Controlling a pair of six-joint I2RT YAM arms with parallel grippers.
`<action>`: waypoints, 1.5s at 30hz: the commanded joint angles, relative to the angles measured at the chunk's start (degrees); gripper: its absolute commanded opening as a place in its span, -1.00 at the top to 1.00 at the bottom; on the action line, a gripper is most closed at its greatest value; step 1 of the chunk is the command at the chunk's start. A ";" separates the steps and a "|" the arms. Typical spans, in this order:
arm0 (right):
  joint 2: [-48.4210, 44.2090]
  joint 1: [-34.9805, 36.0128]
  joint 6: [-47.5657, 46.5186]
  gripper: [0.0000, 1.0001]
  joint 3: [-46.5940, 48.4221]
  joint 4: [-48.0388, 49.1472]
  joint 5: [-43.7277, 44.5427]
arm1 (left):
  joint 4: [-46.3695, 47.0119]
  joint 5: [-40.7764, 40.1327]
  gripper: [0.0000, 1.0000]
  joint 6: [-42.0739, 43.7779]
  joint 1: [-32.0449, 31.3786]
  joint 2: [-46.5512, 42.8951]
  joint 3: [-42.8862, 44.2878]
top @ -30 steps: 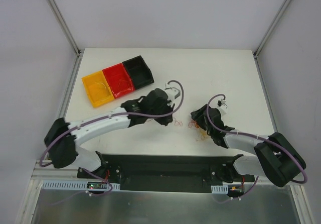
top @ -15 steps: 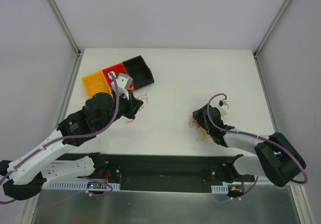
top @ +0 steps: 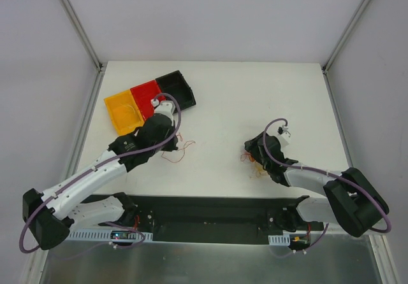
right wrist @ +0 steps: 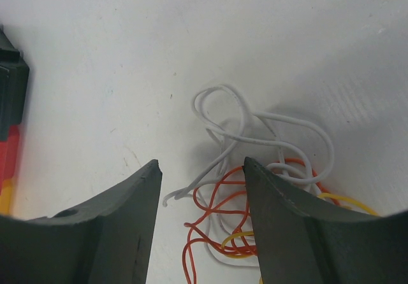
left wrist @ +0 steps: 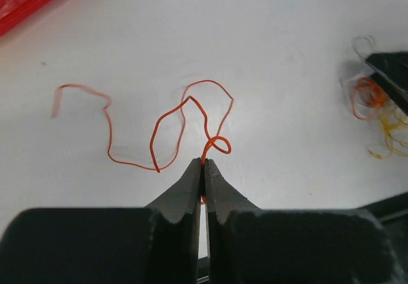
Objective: Untangle the cables
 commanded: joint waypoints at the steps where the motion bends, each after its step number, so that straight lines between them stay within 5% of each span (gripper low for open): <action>1: 0.63 0.17 -1.03 -0.15 0.04 1.03 -0.84 | 1.67 2.78 1.00 -5.84 8.91 1.17 -4.56; 7: 0.99 0.08 -1.47 -0.15 0.22 1.65 -1.46 | 2.56 5.68 1.00 -5.14 13.40 9.33 -6.06; 13: 0.98 0.08 -1.29 -0.15 -0.31 2.26 -1.98 | 2.64 3.76 0.75 -9.09 13.93 11.02 -9.31; 17: 1.16 0.08 -1.73 -0.15 -0.13 2.61 -2.60 | 2.73 0.86 0.27 -9.89 13.93 7.86 -11.33; 21: 1.51 -0.01 -1.73 -0.15 -0.22 3.14 -2.86 | 2.56 0.23 -0.57 -11.99 14.02 2.07 -13.79; 22: 1.51 0.08 -1.65 -0.15 -0.22 3.23 -2.95 | 2.47 0.76 -0.93 -12.87 14.02 0.83 -14.41; 23: 1.69 0.08 -1.65 -0.15 -0.13 3.23 -3.13 | 2.21 1.37 -0.98 -14.01 14.02 -0.92 -15.11; 27: 1.43 -0.01 -1.91 -0.15 -0.22 3.32 -3.30 | 2.29 3.57 -0.98 -15.96 14.11 -4.01 -17.40; 32: 1.86 -0.01 -2.00 -0.15 -0.31 4.02 -3.92 | 2.64 9.54 -0.98 0.18 14.11 -0.51 -13.98; 36: 2.57 0.08 -2.17 -0.15 0.13 4.28 -4.45 | 1.51 12.28 -0.98 9.43 14.20 8.00 -7.31; 45: 2.13 0.08 -2.88 -0.15 -0.49 5.78 -4.27 | -2.54 13.93 -0.98 15.25 17.09 30.42 2.81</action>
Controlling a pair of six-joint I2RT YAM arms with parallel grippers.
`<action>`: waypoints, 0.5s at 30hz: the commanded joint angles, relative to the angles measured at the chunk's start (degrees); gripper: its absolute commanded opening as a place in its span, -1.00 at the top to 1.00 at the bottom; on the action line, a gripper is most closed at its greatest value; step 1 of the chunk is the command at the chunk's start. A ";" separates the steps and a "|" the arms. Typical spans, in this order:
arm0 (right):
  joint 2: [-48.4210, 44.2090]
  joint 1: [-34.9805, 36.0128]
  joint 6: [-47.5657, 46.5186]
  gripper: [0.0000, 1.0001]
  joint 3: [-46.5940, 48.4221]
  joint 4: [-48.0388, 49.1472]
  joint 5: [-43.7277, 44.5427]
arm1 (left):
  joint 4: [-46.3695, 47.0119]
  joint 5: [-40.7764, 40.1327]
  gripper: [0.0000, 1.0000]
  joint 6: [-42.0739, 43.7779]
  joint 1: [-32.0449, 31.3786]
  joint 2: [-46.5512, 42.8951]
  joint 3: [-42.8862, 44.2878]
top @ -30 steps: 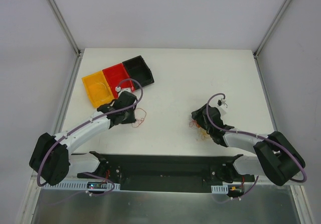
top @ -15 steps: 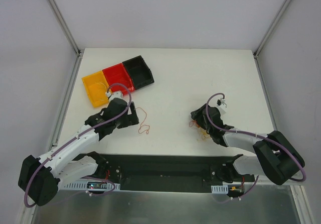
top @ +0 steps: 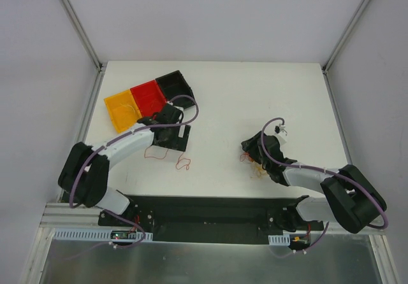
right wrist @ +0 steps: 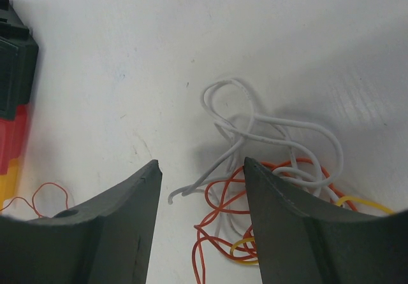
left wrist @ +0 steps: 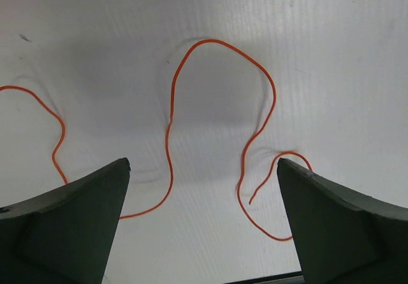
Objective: Untangle the cables
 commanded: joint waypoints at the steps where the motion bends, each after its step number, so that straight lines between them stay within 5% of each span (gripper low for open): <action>1: 0.31 -0.01 -1.17 -0.15 -0.33 2.37 -0.40 | -3.22 5.43 -0.98 4.62 2.12 8.14 3.01; 9: 0.93 0.08 -1.35 -0.15 -0.24 3.07 -1.02 | 1.52 14.06 -0.98 2.87 1.95 10.35 -0.50; 15: 1.02 -0.01 -1.35 -0.15 -0.24 3.25 -1.37 | 0.13 6.70 -0.80 -0.20 -2.97 15.97 2.39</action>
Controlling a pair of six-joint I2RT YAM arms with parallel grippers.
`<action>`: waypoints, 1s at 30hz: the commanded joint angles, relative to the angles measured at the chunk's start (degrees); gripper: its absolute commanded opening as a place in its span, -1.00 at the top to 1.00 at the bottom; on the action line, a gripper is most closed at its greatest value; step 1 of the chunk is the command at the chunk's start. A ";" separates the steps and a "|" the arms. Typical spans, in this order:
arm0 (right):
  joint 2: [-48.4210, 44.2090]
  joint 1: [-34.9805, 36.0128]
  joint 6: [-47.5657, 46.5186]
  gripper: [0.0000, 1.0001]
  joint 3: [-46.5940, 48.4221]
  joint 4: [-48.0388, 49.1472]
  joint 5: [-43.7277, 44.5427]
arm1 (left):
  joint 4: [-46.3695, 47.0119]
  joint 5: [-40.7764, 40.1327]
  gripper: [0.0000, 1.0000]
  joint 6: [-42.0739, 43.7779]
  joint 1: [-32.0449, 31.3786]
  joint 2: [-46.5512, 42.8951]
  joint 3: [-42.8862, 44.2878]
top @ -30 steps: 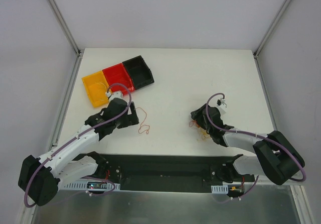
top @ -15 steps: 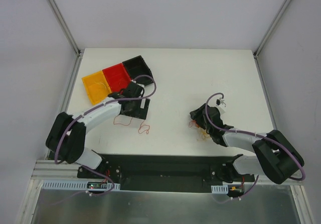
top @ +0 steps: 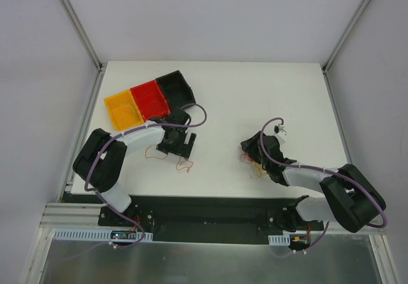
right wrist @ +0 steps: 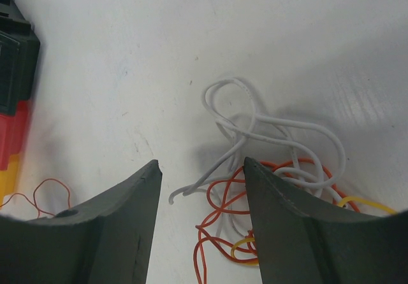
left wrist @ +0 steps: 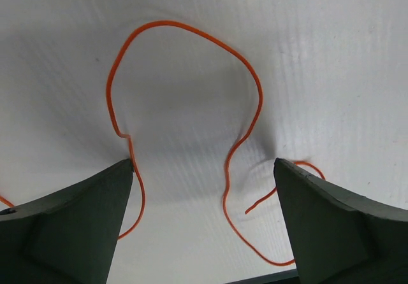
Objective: Untangle the cables
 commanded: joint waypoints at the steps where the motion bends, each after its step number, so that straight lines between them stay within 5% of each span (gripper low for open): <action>1: 0.45 -0.01 -0.63 -0.15 -0.07 2.00 -0.60 | -1.12 -1.49 -0.69 -3.31 -3.17 5.74 2.20; 10: 0.27 -0.01 -0.63 -0.15 -0.25 2.18 -0.60 | -1.39 -0.26 1.00 -2.44 -3.34 4.89 5.19; 21: 0.62 -0.10 -0.80 -0.15 -0.16 2.62 -1.13 | -0.51 -9.76 1.00 3.36 -2.12 -10.23 12.04; 30: 1.06 -0.27 -0.89 -0.15 -0.07 3.05 -1.92 | 0.02 -8.00 1.00 4.86 7.46 -11.30 25.13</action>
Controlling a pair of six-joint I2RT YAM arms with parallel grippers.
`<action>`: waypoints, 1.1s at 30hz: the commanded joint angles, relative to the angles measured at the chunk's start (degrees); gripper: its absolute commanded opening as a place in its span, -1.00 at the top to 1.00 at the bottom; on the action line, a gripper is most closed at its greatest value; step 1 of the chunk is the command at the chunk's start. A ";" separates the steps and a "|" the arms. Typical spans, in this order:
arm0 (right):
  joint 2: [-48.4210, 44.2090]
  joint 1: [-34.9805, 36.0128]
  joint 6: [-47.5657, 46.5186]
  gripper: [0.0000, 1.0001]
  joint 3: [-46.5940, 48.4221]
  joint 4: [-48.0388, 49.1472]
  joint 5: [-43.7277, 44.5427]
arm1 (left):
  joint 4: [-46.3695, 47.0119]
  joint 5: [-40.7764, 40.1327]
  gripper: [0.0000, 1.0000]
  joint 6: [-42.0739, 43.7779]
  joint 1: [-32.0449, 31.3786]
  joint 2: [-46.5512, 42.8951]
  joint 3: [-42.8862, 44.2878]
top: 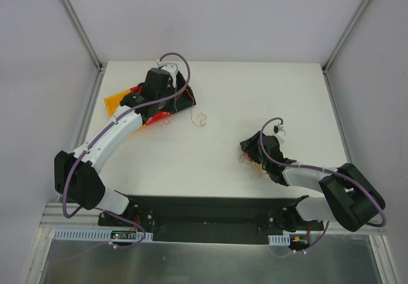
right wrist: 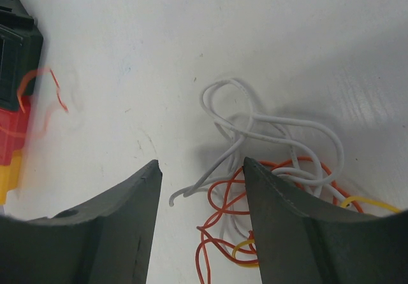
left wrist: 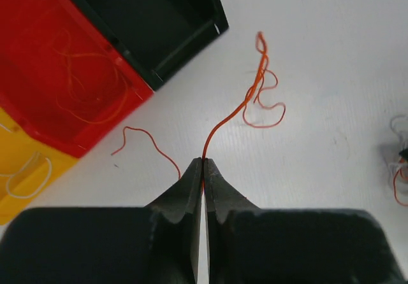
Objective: Untangle the cables
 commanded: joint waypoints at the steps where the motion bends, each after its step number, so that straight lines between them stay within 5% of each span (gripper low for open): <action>1: 0.63 -0.29 -0.78 -0.15 -0.07 2.18 -0.92 | 0.30 -0.55 1.00 1.73 4.71 -0.63 7.00; 9: 1.68 -0.65 -0.78 -0.15 0.46 2.62 -1.97 | 0.74 -2.99 1.00 2.00 11.22 -0.28 17.46; 15: 2.73 -1.08 -0.87 -0.15 1.07 2.62 -3.02 | 0.30 -16.00 1.00 1.73 12.63 -1.95 17.03; 23: 3.26 -1.17 -0.87 -0.15 1.25 2.88 -3.82 | -2.24 -17.33 1.00 5.15 12.63 4.19 18.25; 33: 3.88 -1.26 -0.78 -0.15 1.42 3.24 -4.26 | -3.93 -37.53 1.00 19.12 11.22 14.84 22.05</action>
